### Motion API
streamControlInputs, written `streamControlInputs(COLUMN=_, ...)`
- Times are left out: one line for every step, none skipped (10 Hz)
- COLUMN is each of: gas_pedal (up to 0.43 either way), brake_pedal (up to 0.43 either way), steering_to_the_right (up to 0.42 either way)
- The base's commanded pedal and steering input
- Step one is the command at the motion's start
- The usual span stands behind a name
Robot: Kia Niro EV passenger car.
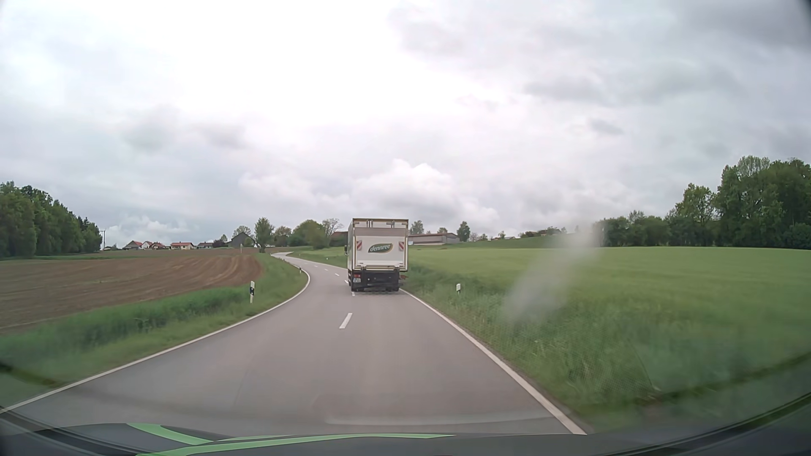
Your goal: Follow the waypoints while adhering to traffic rules and regulations
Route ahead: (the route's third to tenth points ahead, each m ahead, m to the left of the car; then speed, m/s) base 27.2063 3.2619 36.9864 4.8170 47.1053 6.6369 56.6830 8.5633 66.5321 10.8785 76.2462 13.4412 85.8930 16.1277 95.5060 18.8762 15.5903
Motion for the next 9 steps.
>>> streamControlInputs(gas_pedal=0.067, brake_pedal=0.000, steering_to_the_right=-0.019)
streamControlInputs(gas_pedal=0.079, brake_pedal=0.000, steering_to_the_right=-0.019)
streamControlInputs(gas_pedal=0.079, brake_pedal=0.000, steering_to_the_right=-0.019)
streamControlInputs(gas_pedal=0.087, brake_pedal=0.000, steering_to_the_right=-0.018)
streamControlInputs(gas_pedal=0.098, brake_pedal=0.000, steering_to_the_right=-0.016)
streamControlInputs(gas_pedal=0.130, brake_pedal=0.000, steering_to_the_right=-0.015)
streamControlInputs(gas_pedal=0.150, brake_pedal=0.000, steering_to_the_right=-0.015)
streamControlInputs(gas_pedal=0.157, brake_pedal=0.000, steering_to_the_right=-0.015)
streamControlInputs(gas_pedal=0.177, brake_pedal=0.000, steering_to_the_right=-0.015)
